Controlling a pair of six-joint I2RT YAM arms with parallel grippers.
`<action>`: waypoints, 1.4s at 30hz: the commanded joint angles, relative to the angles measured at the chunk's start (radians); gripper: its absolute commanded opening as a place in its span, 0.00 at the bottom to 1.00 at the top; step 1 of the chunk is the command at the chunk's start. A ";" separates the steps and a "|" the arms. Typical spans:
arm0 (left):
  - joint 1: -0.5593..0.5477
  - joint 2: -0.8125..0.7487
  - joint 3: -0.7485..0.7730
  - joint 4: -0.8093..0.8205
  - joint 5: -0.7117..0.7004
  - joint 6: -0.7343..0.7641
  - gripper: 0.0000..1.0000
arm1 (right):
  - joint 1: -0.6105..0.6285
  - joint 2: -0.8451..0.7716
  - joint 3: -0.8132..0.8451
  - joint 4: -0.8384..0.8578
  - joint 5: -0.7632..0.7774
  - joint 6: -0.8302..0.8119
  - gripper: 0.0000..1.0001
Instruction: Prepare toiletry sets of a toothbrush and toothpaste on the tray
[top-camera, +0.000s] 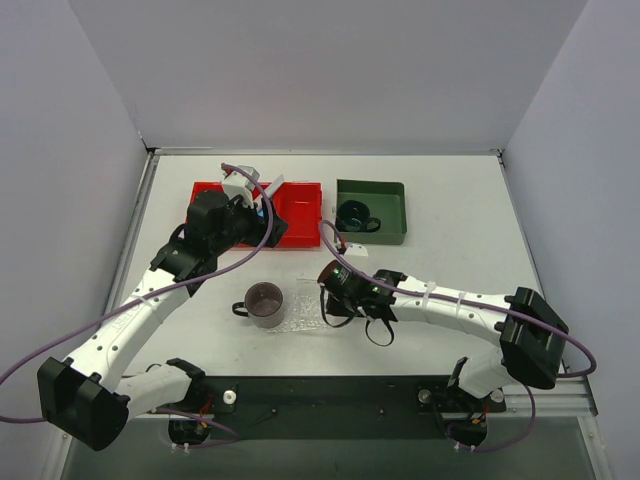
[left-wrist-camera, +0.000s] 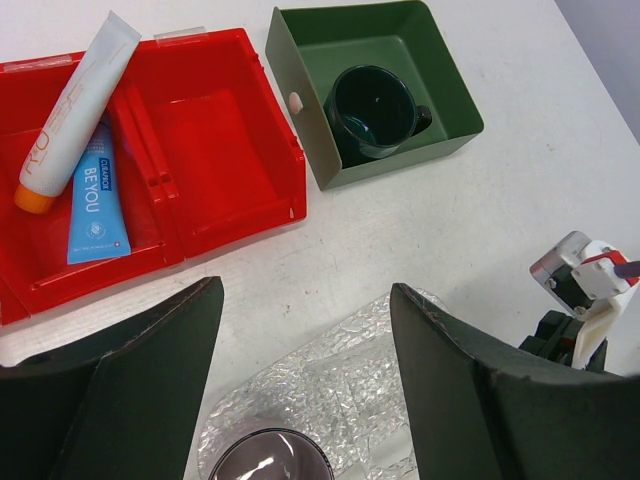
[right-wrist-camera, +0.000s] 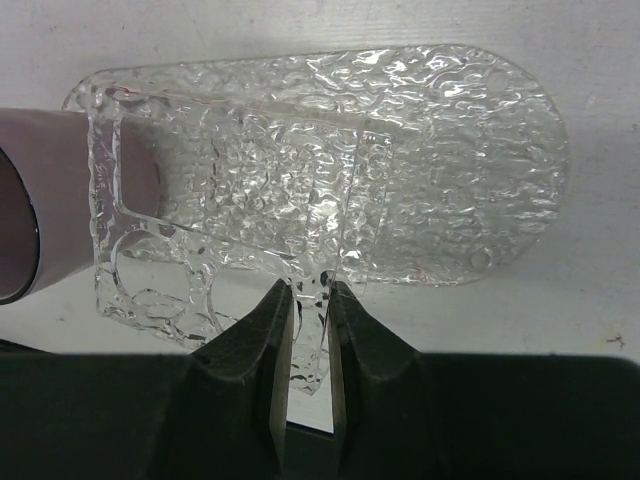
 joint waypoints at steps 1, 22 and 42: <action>0.005 -0.007 0.035 0.023 0.005 0.011 0.78 | -0.007 0.020 0.005 0.058 -0.067 -0.042 0.00; 0.005 -0.005 0.035 0.025 0.008 0.013 0.78 | -0.028 0.054 0.022 0.061 -0.121 -0.126 0.00; 0.005 0.003 0.033 0.025 0.013 0.011 0.78 | -0.049 0.088 0.040 0.058 -0.152 -0.175 0.00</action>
